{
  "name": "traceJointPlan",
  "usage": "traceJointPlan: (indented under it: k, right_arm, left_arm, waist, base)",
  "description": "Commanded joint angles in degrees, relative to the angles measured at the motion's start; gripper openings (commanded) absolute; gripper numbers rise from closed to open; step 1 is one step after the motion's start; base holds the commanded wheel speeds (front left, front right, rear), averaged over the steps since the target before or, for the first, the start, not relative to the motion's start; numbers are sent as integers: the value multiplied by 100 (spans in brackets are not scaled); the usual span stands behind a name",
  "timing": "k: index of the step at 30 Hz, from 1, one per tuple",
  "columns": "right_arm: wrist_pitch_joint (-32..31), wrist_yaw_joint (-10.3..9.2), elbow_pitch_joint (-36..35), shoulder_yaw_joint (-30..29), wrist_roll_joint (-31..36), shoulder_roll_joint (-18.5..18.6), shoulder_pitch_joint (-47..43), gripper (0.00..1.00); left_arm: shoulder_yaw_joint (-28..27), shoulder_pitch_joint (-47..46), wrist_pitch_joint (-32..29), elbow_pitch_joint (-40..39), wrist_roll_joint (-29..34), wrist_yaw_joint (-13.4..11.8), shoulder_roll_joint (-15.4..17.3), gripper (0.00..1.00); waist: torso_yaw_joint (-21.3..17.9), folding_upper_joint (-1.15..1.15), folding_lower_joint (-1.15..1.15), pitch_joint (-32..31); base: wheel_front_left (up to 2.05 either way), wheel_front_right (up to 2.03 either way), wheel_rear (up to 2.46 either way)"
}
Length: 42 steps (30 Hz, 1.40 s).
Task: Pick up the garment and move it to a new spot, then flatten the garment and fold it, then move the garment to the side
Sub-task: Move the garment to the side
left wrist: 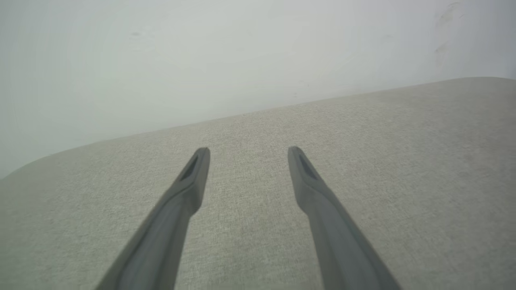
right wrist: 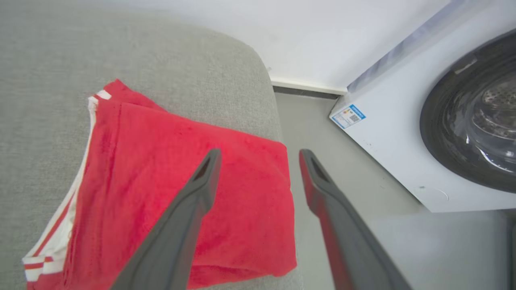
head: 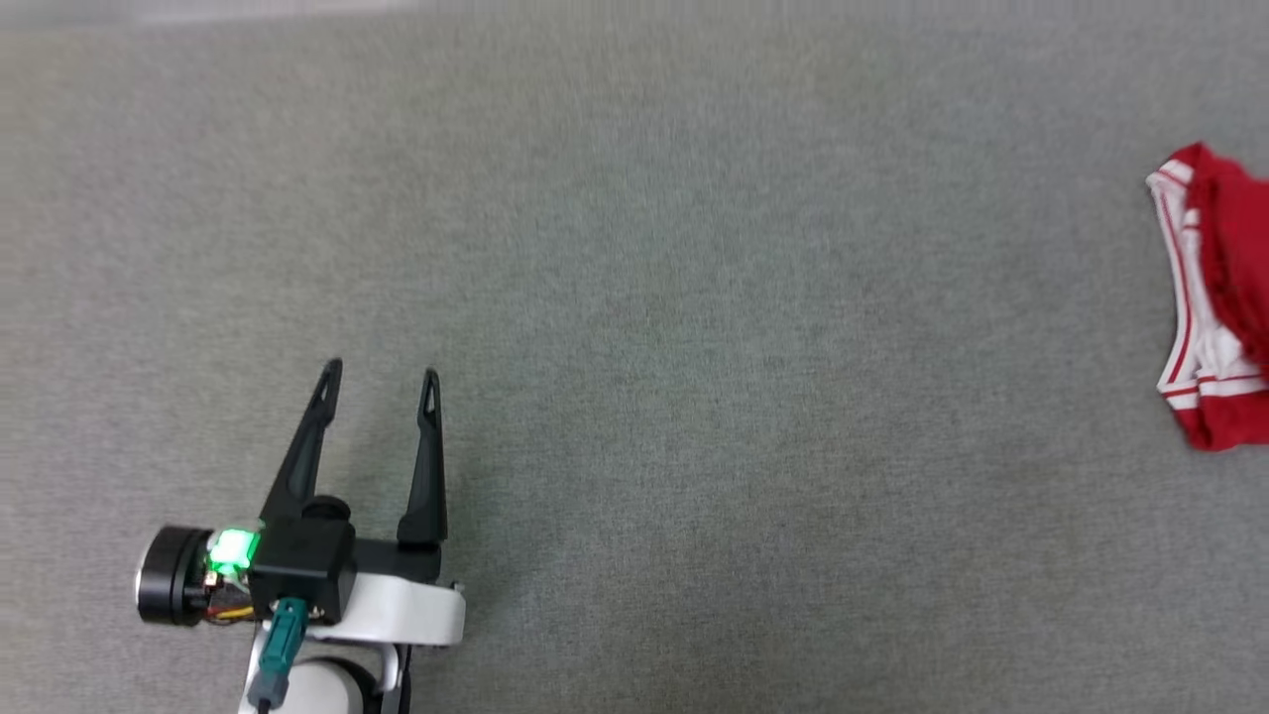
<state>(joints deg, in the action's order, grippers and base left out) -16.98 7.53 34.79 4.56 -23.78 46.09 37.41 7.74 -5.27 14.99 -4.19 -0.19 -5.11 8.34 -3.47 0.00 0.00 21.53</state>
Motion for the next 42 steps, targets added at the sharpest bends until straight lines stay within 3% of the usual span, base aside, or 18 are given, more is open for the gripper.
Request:
traceJointPlan:
  k: [1,6,14,15,23,29,35,42]
  right_arm:
    - [252,-9,-151,-99,104,-128,-195,100]
    - [1050,-9,-696,-613,580,-612,-507,100]
    - [2068,-9,-1816,-1137,1387,-1791,-1041,100]
    - [2068,-9,-1816,-1137,1387,-1791,-1041,100]
    - [2926,-9,-2720,-1022,1843,-2822,-1846,100]
    - [3121,-9,-3135,-887,2043,-3566,-2694,100]
    - [3182,-9,-3179,-879,1919,-3953,-3453,100]
    - [3199,-9,-3182,-958,1731,-4102,-4028,100]
  left_arm:
    - [0,131,26,17,-43,-39,-35,100]
    - [-48,393,26,78,-107,-93,-78,100]
    - [-110,668,25,208,-182,-77,-91,100]
    - [-110,668,25,208,-182,-77,-91,100]
    - [-210,874,25,373,-255,-21,-115,100]
    - [-231,995,26,497,-241,-2,-151,100]
    - [-239,1106,26,572,-218,19,-186,100]
    - [-238,1207,26,643,-242,69,-222,100]
  waist:
    - [32,0,0,-341]
    - [50,0,0,-759]
    - [220,0,0,-1252]
    - [220,0,0,-1252]
    - [437,0,0,-1659]
    - [542,0,0,-1906]
    - [557,0,0,-2087]
    - [547,0,0,-2226]
  base:
    - [0,0,0]
    - [0,0,0]
    - [0,0,0]
    - [0,0,0]
    - [0,0,0]
    - [0,0,0]
    - [0,0,0]
    - [0,0,0]
